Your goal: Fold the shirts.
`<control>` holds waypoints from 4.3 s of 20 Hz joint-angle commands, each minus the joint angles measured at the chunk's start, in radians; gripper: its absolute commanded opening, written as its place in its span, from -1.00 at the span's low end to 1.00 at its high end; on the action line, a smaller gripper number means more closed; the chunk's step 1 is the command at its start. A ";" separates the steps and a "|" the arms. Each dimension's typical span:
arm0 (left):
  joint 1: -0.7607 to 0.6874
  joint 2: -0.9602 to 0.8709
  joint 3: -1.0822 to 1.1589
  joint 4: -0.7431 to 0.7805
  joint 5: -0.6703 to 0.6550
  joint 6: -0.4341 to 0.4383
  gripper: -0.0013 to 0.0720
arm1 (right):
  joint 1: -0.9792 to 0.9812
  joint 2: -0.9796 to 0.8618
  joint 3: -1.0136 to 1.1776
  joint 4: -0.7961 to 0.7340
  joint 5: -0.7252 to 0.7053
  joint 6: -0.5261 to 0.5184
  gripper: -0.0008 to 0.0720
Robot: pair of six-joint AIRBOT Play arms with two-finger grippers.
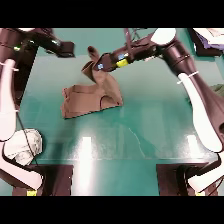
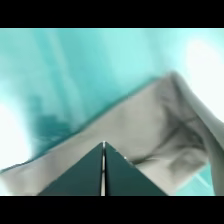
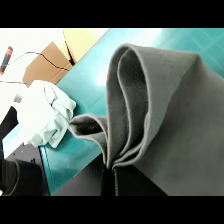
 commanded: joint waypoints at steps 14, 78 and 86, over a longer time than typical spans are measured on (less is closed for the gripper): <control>0.105 0.175 -0.067 0.066 -0.088 0.001 -0.90 | 0.084 -0.188 0.039 -0.055 -0.026 -0.048 0.50; 0.103 0.175 -0.067 -0.130 -0.141 0.055 -0.90 | -1.281 0.503 -0.157 -0.599 0.181 0.287 -0.94; 0.103 0.175 -0.067 -0.131 -0.143 0.081 -0.90 | -1.363 0.502 -0.158 -0.921 0.496 0.357 -0.93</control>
